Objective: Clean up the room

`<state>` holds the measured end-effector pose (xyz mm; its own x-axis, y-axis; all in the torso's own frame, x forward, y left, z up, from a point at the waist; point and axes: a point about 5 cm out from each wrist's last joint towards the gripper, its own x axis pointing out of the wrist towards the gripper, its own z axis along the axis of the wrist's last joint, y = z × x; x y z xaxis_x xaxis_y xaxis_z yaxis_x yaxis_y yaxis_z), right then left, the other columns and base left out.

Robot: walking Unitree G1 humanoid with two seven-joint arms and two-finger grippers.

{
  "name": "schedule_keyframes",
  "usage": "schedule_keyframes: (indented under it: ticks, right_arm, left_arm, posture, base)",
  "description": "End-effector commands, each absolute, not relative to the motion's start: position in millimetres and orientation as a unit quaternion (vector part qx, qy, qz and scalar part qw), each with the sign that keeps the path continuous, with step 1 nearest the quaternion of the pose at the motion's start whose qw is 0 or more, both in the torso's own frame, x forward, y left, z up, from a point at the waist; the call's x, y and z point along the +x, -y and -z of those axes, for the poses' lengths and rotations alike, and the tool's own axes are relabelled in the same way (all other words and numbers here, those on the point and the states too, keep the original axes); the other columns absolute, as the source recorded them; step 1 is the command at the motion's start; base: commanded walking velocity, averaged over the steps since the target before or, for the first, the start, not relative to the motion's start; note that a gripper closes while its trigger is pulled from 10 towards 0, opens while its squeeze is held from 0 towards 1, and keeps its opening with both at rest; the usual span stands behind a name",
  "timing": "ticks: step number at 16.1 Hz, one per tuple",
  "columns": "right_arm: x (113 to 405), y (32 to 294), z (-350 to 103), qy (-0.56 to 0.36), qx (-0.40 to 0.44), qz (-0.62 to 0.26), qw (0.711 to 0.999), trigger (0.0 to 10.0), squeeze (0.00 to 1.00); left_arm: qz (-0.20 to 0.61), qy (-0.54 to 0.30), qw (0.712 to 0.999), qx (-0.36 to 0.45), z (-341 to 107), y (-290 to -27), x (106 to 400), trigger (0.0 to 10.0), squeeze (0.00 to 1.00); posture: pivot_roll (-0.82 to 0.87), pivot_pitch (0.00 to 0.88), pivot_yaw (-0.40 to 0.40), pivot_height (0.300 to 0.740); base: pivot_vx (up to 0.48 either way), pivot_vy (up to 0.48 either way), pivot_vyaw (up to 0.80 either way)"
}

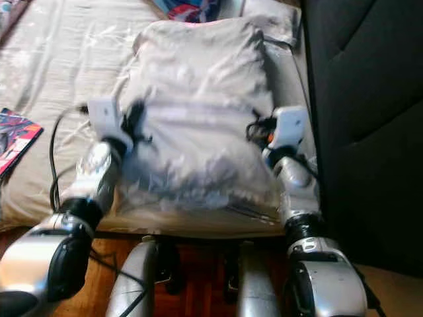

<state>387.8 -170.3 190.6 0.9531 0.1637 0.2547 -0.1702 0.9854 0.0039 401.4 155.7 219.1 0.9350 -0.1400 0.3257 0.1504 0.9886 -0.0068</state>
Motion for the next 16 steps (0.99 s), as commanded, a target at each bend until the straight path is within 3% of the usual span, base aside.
schedule_keyframes:
  ticks: [1,6,11,13,14,16]
  right_arm:
    - [386,195,-222,0.204,0.018,-0.026,0.979,10.0,0.00]
    - [358,237,-279,0.353,-0.062,0.100,0.928,10.0,0.00]
    - [319,274,-275,0.385,-0.110,0.237,0.885,10.0,0.00]
    - [308,282,-269,0.375,-0.108,0.261,0.883,10.0,0.00]
    - [311,283,-251,0.335,-0.084,0.249,0.905,10.0,0.00]
    - [311,283,-251,0.335,-0.084,0.249,0.905,10.0,0.00]
  left_arm:
    - [0.049,0.221,0.974,-0.015,-240,-166,399,10.0,0.00]
    - [0.075,0.320,0.944,-0.024,-289,-146,398,10.0,0.00]
    - [0.130,0.293,0.946,-0.045,-274,-133,398,10.0,0.00]
    - [0.164,0.262,0.949,-0.056,-264,-127,400,10.0,0.00]
    - [0.196,0.232,0.952,-0.043,-253,-121,400,10.0,0.00]
    - [0.196,0.232,0.952,-0.043,-253,-121,400,10.0,0.00]
  posture:
    - [0.03,0.309,0.014,0.658]
    - [0.01,0.299,0.038,0.658]
    - [0.01,0.302,0.053,0.658]
    - [0.01,0.301,0.054,0.658]
    - [0.01,0.300,0.055,0.658]
    - [0.01,0.300,0.055,0.658]
  base:
    - [0.000,0.000,0.00]
    - [0.000,0.000,0.00]
    - [0.000,0.000,0.00]
    - [0.000,0.000,0.00]
    - [0.000,0.000,0.00]
    - [0.000,0.000,0.00]
